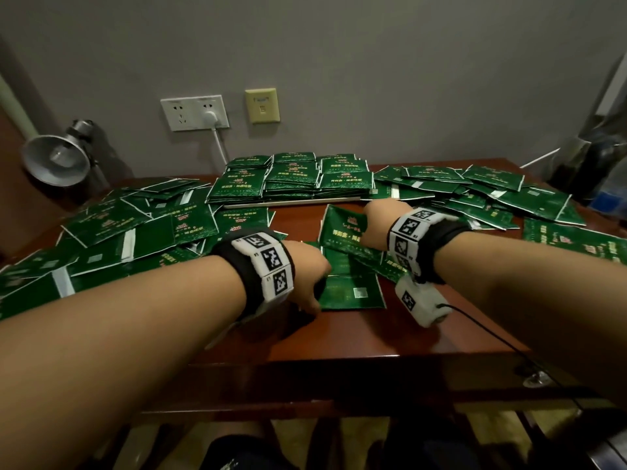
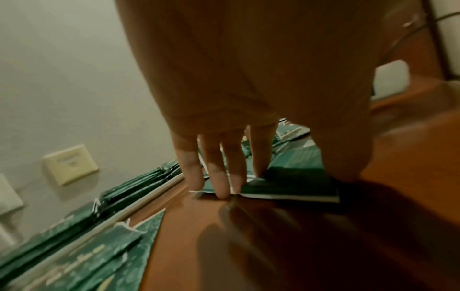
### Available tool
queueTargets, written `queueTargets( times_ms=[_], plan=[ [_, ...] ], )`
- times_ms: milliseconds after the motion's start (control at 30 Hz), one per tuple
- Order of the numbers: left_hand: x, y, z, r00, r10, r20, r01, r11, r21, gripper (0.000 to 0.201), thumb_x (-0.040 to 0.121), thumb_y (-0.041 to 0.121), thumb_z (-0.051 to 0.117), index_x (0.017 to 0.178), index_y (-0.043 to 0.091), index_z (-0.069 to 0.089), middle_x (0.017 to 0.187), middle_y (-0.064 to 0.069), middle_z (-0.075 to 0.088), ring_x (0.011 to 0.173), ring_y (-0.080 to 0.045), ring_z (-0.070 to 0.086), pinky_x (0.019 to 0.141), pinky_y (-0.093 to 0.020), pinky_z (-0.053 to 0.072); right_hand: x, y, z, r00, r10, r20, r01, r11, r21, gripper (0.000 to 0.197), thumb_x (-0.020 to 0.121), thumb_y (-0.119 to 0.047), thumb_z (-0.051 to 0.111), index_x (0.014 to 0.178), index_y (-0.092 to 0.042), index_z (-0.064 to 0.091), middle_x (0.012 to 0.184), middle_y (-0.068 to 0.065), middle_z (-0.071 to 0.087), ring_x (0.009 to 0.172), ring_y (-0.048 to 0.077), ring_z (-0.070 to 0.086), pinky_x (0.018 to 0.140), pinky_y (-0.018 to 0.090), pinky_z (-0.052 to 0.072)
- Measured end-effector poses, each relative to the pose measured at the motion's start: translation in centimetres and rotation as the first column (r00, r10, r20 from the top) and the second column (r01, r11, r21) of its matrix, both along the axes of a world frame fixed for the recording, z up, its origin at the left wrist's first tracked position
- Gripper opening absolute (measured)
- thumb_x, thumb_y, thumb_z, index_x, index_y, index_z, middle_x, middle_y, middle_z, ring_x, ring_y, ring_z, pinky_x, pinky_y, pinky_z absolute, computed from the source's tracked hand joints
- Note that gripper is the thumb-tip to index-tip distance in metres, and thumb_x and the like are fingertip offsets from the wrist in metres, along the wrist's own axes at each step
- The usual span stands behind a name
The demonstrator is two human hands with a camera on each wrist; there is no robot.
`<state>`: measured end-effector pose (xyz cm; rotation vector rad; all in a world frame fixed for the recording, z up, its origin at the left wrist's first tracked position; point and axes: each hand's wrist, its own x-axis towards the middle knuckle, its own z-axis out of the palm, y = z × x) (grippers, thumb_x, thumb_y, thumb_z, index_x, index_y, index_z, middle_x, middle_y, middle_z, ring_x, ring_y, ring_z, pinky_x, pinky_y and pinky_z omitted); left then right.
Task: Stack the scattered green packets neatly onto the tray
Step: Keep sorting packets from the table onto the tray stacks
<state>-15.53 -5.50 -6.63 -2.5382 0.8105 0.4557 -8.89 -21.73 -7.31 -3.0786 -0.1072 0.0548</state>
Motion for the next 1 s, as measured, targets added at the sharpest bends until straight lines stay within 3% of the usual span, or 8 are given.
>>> queueTargets(
  times_ms=[67,200,367,500,700,833,900,1000],
  plan=[
    [-0.6,0.0,0.1,0.999,-0.043,0.016,0.042,0.997,0.057,0.028,0.083,0.041,0.066,0.092,0.015,0.065,0.085,-0.003,0.063,0.075,-0.025,0.062,0.062,-0.032,0.053,-0.2,-0.3,0.2,1.0,-0.017,0.024,0.018,0.999,-0.031,0.009,0.085,-0.018,0.061,0.083,-0.009,0.061,0.071,0.004,0.058,0.06,0.019,0.056,0.053,0.026,0.045],
    [-1.3,0.3,0.1,0.99,-0.06,0.129,0.047,0.994,0.099,0.011,0.087,0.026,0.059,0.09,0.015,0.062,0.071,0.0,0.052,0.069,-0.026,0.057,0.06,-0.031,0.048,-0.6,-0.5,0.3,0.998,-0.037,0.045,0.041,0.995,-0.089,0.007,0.087,-0.014,0.059,0.085,-0.008,0.062,0.073,0.006,0.059,0.062,0.022,0.058,0.055,0.029,0.047],
    [0.4,2.1,2.3,0.936,0.262,0.234,-0.202,0.946,-0.253,0.009,0.083,0.02,0.054,0.087,0.018,0.061,0.08,-0.001,0.06,0.072,-0.024,0.056,0.054,-0.025,0.04,-0.8,-0.4,1.1,0.998,-0.03,0.056,0.032,0.999,-0.035,0.012,0.087,-0.022,0.06,0.085,-0.01,0.06,0.074,0.006,0.058,0.062,0.021,0.057,0.055,0.028,0.045],
    [2.4,3.7,2.4,0.92,0.337,0.202,-0.279,0.922,-0.267,0.011,0.084,0.018,0.053,0.095,0.015,0.055,0.087,-0.003,0.057,0.077,-0.024,0.056,0.057,-0.027,0.042,-0.1,0.6,1.6,1.0,-0.009,0.002,0.009,0.993,0.116,0.015,0.085,-0.027,0.058,0.09,-0.013,0.062,0.072,0.002,0.06,0.058,0.017,0.055,0.05,0.024,0.044],
    [2.5,3.0,-0.3,0.889,0.424,0.174,-0.365,0.885,-0.289,0.038,0.094,0.043,0.047,0.119,0.014,0.05,0.109,-0.009,0.059,0.092,-0.028,0.06,0.068,-0.034,0.048,0.3,1.1,0.6,0.999,-0.041,-0.029,0.041,0.999,-0.015,0.02,0.086,-0.024,0.058,0.101,-0.01,0.06,0.077,0.004,0.057,0.068,0.022,0.057,0.063,0.031,0.05],
    [1.0,0.7,-3.1,0.857,0.511,0.071,-0.492,0.851,-0.184,0.071,0.087,0.071,0.037,0.144,0.029,0.036,0.143,-0.016,0.034,0.123,-0.042,0.046,0.096,-0.052,0.041,0.9,2.0,0.0,0.996,-0.061,-0.06,0.058,0.998,-0.039,0.024,0.081,-0.019,0.058,0.104,-0.012,0.051,0.082,0.005,0.057,0.075,0.028,0.06,0.076,0.043,0.054],
    [0.5,0.1,-2.7,0.868,0.495,0.041,-0.478,0.854,-0.204,0.058,0.091,0.057,0.044,0.143,0.032,0.036,0.143,-0.014,0.029,0.127,-0.042,0.039,0.1,-0.05,0.036,1.2,2.5,-0.4,0.995,-0.059,-0.078,0.054,0.996,-0.069,0.029,0.08,-0.019,0.058,0.105,-0.011,0.048,0.086,0.008,0.059,0.08,0.033,0.063,0.08,0.053,0.055],
    [0.2,0.1,-1.8,0.904,0.419,-0.085,-0.424,0.849,-0.316,0.037,0.09,0.021,0.05,0.126,0.031,0.051,0.132,-0.012,0.035,0.121,-0.039,0.043,0.089,-0.04,0.039,0.7,2.9,-0.8,0.995,-0.005,-0.095,-0.002,0.997,-0.079,0.033,0.084,-0.019,0.057,0.113,-0.008,0.044,0.086,0.007,0.061,0.077,0.027,0.063,0.076,0.045,0.057]
  ],
)
